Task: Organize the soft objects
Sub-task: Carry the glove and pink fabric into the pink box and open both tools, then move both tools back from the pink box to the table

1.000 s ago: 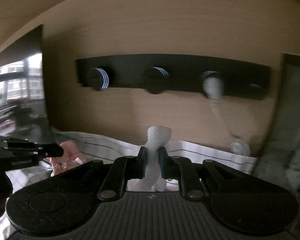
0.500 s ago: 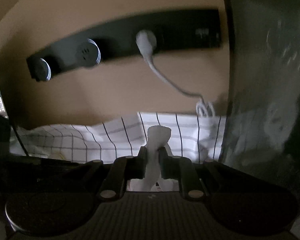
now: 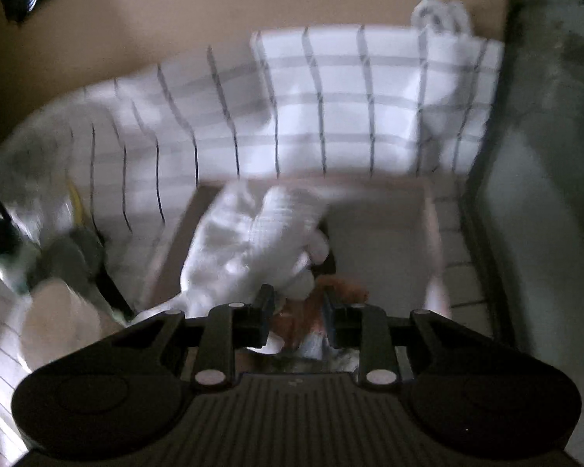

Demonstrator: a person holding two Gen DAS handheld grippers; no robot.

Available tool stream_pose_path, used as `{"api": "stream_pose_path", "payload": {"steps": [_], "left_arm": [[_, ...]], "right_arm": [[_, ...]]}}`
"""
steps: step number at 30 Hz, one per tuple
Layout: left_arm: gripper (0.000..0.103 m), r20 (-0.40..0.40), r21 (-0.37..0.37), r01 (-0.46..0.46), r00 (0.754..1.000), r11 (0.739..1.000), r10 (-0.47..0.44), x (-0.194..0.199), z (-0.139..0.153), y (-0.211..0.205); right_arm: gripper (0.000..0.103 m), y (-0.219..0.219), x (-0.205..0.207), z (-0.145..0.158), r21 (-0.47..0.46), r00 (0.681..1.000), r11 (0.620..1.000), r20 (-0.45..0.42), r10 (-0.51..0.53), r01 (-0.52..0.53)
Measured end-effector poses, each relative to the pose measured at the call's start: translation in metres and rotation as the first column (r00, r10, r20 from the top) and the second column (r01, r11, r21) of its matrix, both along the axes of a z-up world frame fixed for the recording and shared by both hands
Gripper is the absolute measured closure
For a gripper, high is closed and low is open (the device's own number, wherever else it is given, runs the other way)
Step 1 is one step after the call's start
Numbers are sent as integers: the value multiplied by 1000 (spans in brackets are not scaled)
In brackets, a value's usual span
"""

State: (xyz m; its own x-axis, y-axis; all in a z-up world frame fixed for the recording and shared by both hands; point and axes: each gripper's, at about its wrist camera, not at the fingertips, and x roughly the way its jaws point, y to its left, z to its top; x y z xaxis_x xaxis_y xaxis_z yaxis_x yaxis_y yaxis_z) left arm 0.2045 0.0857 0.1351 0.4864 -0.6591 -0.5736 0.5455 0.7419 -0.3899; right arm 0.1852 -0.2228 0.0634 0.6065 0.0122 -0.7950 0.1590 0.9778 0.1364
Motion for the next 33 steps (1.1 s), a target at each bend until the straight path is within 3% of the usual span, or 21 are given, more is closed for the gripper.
{"api": "stream_pose_path", "payload": {"steps": [6,10,14,18,23,29,33], "left_arm": [[90,-7,49,-90,996,995,90,-26,-11,61],[90,-21,96,-184,982,978,186,-34,-29,96],[90,-57,132,-268,959,954,278,-35,-49,129],[90,-78,121,-325,939,938,336,-35,-60,166],[90,-77,98,-346,932,933,354,-32,-63,198],[90,-37,80,-285,957,955,288,-32,-64,212],[90,-45,71,-277,959,958,280,-20,-69,221]], "right_arm": [[75,30,-1,-12,-126,1000,992,-15,26,-28],[67,32,-13,-14,-193,998,981,-58,-40,28],[64,33,-37,5,-237,996,968,-22,-87,79],[46,41,-50,43,-301,989,943,79,-122,140],[42,58,-53,80,-265,984,955,152,-94,133],[42,81,-47,136,-97,976,992,207,-62,84],[40,113,-27,173,-26,971,999,239,-32,39]]}}
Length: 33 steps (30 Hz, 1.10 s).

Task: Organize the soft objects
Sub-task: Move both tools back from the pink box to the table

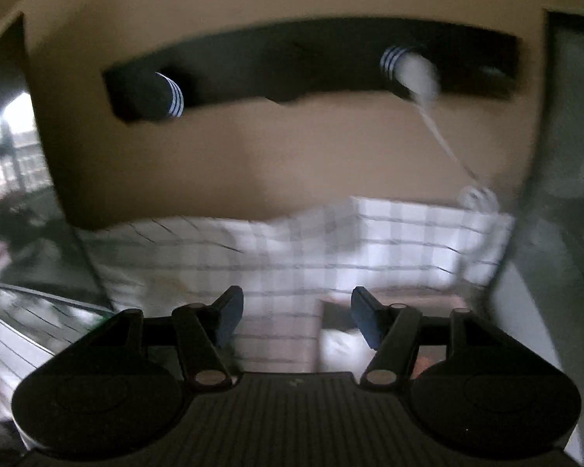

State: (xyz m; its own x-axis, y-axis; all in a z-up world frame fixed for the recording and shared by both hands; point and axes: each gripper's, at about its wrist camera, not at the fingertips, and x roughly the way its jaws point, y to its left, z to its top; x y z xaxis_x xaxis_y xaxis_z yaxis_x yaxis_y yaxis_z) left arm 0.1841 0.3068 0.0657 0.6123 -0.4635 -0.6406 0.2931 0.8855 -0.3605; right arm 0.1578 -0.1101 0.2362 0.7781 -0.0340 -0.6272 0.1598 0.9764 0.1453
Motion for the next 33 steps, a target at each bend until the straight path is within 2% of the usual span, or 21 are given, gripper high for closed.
{"api": "stream_pose_path", "payload": {"steps": [2,5,9,12,14,15,17,19,21,23,28,32,33], "left_arm": [[90,-6,2,-25,1000,1000,25,7,-3,2],[90,-20,-30,-44,999,999,44,13,-4,2],[90,-18,-31,-31,999,999,30,14,-11,-8],[90,-79,-60,-61,995,996,56,14,-20,-11],[90,-94,-55,-56,994,997,50,10,-22,-14],[90,-89,-37,-52,995,998,48,7,-21,-16],[90,-97,-32,-61,994,998,57,1,-20,-17],[90,-103,-45,-59,993,997,54,-5,-19,-16],[90,-100,-41,-55,994,998,50,-11,-18,-17],[90,-109,-42,-62,992,997,57,-13,-20,-17],[90,-128,-36,-100,987,994,95,-15,-24,-14],[90,-136,-31,-100,986,994,95,-15,-27,-13],[90,-137,-33,-99,986,995,93,-15,-27,-13]], "right_arm": [[39,21,16,9,44,999,998,-22,49,-48],[39,48,47,1,105,982,985,-122,148,-135],[39,87,97,-39,97,924,965,-280,261,-244],[39,100,133,-75,55,880,958,-384,280,-281],[39,99,159,-97,29,858,962,-446,255,-270],[39,92,171,-107,27,857,971,-464,223,-238],[39,77,194,-125,65,851,987,-500,159,-146],[46,63,215,-143,121,832,990,-541,122,-66],[52,58,226,-160,149,808,988,-579,107,-24],[53,64,232,-172,130,789,991,-606,103,-30],[57,99,228,-189,126,734,980,-650,198,-152],[57,127,207,-183,148,702,949,-643,306,-278],[57,134,200,-180,169,686,935,-642,344,-310]]}}
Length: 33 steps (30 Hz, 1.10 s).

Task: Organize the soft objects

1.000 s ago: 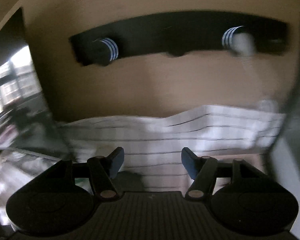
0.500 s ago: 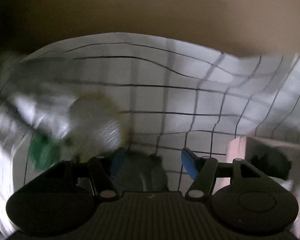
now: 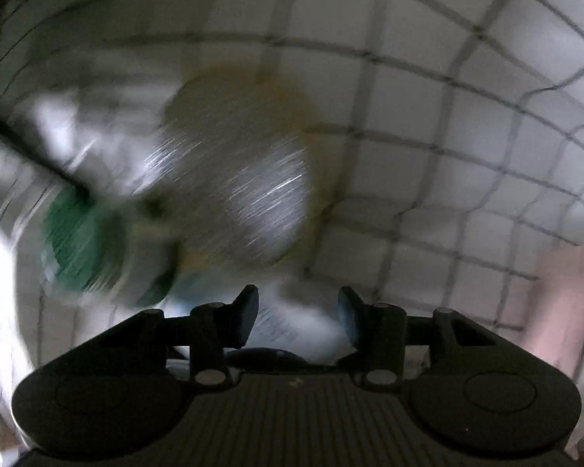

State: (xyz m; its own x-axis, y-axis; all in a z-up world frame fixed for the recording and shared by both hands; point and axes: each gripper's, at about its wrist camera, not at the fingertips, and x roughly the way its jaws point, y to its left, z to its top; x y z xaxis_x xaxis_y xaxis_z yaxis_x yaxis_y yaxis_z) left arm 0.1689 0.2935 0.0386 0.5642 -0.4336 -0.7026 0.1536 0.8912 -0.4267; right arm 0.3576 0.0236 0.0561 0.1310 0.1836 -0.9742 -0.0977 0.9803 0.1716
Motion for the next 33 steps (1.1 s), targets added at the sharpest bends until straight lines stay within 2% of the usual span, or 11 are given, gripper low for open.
{"api": "stream_pose_path", "payload": {"steps": [3,5,9,11,14,17,18,21,22,27,33], "left_arm": [[90,2,-2,12,1000,1000,-12,2,0,-2],[90,11,4,23,1000,1000,-23,3,3,-2],[90,52,24,45,998,999,-47,5,14,0],[90,75,17,69,995,997,-71,7,19,-2],[90,93,1,132,987,991,-131,11,19,-14],[89,101,38,189,976,981,-192,18,19,-32],[89,101,51,202,973,978,-207,21,19,-37],[89,99,81,211,971,974,-219,35,20,-47],[89,95,89,212,971,973,-220,39,21,-49],[88,38,119,264,962,957,-270,58,19,-62],[86,42,119,303,950,946,-309,64,20,-69]], "right_arm": [[57,18,-21,7,77,994,992,-18,103,-102],[57,27,-35,16,106,986,981,4,165,-165],[57,27,-58,54,43,952,967,189,239,-251],[57,19,-76,76,35,935,969,274,225,-243],[57,1,-114,96,88,920,972,351,174,-218],[57,9,-144,82,126,916,964,361,175,-234],[57,12,-157,75,98,911,965,364,194,-244],[74,30,-183,48,-38,887,961,378,267,-273],[75,33,-186,40,-69,886,961,373,275,-269],[75,39,-190,10,-167,876,959,395,278,-229],[75,38,-188,-7,-194,857,953,423,295,-233]]}}
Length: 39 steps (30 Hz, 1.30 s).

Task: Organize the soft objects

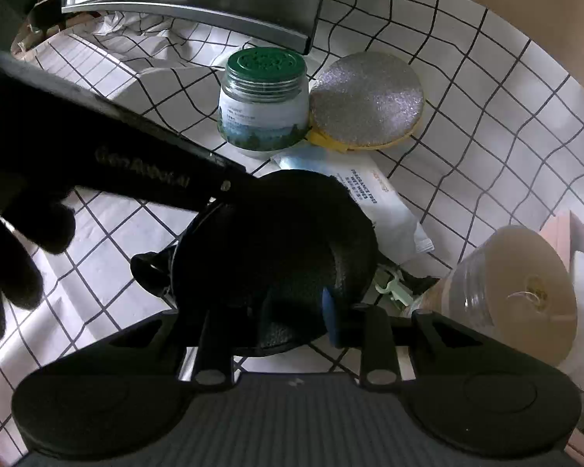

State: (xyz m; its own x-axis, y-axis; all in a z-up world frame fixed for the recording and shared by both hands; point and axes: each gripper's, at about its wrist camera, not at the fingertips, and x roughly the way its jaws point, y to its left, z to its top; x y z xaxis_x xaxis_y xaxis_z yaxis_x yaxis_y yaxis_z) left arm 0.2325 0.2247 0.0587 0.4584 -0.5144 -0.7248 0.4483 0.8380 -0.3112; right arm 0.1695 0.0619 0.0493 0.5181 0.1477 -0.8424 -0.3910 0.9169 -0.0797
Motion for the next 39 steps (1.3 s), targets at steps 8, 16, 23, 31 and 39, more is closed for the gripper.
{"api": "stream_pose_path", "payload": {"steps": [8,16,23,31,39], "left_arm": [[61,-52,-69,38,998,997,-42,8,0,3],[61,-87,1,106,991,994,-106,5,-13,-22],[74,-122,-36,59,991,998,-63,13,-20,-25],[75,-169,-74,5,986,997,-17,13,-22,-20],[81,-138,-134,-117,986,984,99,0,-19,8]], "right_arm": [[75,-3,-9,-7,19,1000,1000,-15,5,-5],[75,-3,-7,-10,23,1000,1000,-16,11,-11],[75,-6,-8,-9,32,1000,999,-5,23,-22],[75,-8,-10,-9,36,999,998,0,42,-42],[70,-17,-6,14,89,999,995,-13,50,-48]]}}
